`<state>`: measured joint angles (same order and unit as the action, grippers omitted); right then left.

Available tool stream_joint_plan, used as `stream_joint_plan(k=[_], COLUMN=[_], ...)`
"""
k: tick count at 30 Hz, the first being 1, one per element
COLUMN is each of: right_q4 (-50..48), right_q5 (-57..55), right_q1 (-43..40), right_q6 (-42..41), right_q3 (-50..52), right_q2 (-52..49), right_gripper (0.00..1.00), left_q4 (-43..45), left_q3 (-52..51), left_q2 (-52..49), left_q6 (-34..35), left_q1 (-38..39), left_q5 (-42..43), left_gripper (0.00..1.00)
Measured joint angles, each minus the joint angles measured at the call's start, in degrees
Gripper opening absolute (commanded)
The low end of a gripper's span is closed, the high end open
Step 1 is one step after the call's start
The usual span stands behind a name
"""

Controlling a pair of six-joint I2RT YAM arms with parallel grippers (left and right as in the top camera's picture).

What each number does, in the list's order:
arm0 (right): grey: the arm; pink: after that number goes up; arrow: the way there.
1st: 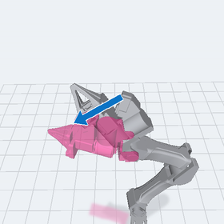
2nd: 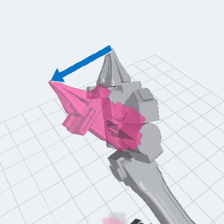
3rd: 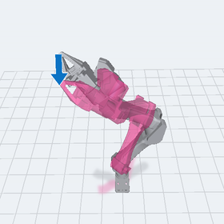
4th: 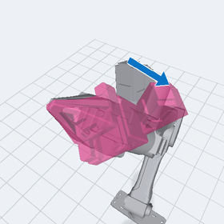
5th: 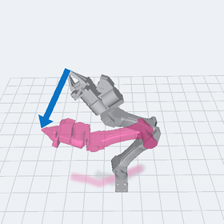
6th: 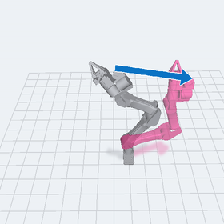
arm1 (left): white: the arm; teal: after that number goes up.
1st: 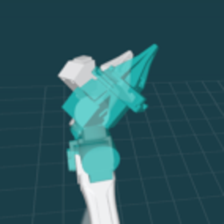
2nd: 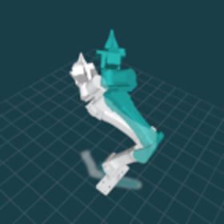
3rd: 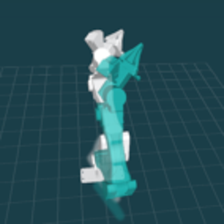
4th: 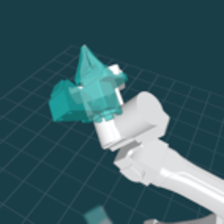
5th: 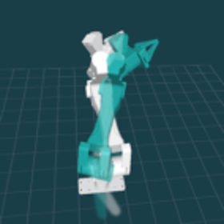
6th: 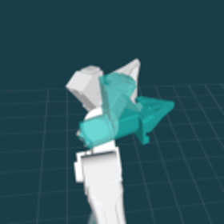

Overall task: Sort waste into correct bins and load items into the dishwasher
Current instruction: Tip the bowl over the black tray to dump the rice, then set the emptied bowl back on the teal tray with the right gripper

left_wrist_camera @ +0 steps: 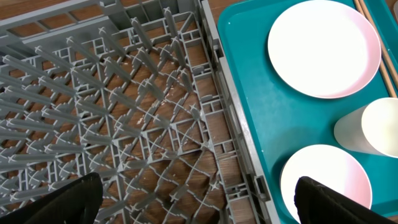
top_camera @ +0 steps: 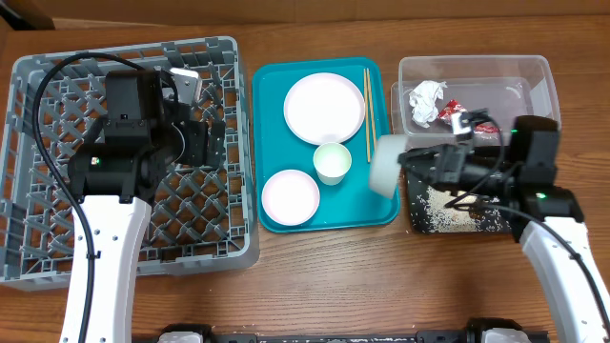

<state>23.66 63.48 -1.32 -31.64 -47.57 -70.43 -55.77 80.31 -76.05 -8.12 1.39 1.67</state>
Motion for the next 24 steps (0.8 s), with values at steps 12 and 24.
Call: stream_joint_plan(k=[12, 24], right_q4=[8.0, 9.8], right_q5=[-32.8, -52.8], right_q1=[24.4, 32.7], right_q6=[-0.1, 1.7], right_q3=[-0.1, -5.6], right_q2=[-0.3, -13.5], right_gripper=[0.04, 0.04], left_q4=[0.0, 0.0], left_q3=[0.0, 0.0], left_q2=[0.0, 0.0], left_q6=[0.0, 0.0], left_q1=[0.0, 0.0], left_q5=[0.0, 0.0], left_gripper=[1.00, 1.00])
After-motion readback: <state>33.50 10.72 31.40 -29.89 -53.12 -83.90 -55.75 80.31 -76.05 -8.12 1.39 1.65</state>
